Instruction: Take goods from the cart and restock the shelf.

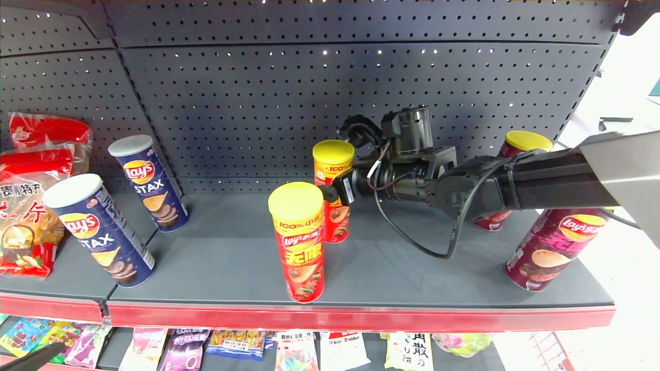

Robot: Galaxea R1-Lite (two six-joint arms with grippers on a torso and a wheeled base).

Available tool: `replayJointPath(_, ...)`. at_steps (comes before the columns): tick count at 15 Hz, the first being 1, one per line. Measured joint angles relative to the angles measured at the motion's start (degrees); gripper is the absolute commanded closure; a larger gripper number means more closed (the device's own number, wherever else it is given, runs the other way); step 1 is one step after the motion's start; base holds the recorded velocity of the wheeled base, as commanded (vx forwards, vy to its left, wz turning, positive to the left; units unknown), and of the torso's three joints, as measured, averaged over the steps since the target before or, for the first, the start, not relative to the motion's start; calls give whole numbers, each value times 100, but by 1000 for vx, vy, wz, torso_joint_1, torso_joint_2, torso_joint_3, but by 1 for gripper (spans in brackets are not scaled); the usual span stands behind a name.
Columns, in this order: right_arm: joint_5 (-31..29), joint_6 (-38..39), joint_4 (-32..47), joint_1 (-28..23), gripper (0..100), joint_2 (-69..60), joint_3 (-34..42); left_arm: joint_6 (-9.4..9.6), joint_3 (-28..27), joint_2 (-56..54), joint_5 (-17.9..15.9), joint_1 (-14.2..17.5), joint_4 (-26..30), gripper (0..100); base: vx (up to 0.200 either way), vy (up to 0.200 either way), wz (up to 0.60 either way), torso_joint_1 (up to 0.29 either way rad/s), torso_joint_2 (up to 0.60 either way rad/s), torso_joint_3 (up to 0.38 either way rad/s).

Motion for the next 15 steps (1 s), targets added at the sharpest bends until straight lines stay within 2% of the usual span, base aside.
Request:
replayJointPath(3,-133,23,6,-4,0,-347,372,0,2,35,-11,2,0,0,0,0,0,0,0,0)
replayJointPath(8,-468,436,5,-15,0,-1319,1546,84,-67,312,-24,2,-13,0,0,0,0,0,0,0)
replayJointPath(12,-557,469,9,39,0,-1920,2395,93,-319,808,-30,2,-46,0,0,0,0,0,0,0)
replayJointPath(15,-561,469,9,134,0,-2235,2721,88,-516,1189,-211,-21,-49,0,0,0,0,0,0,0)
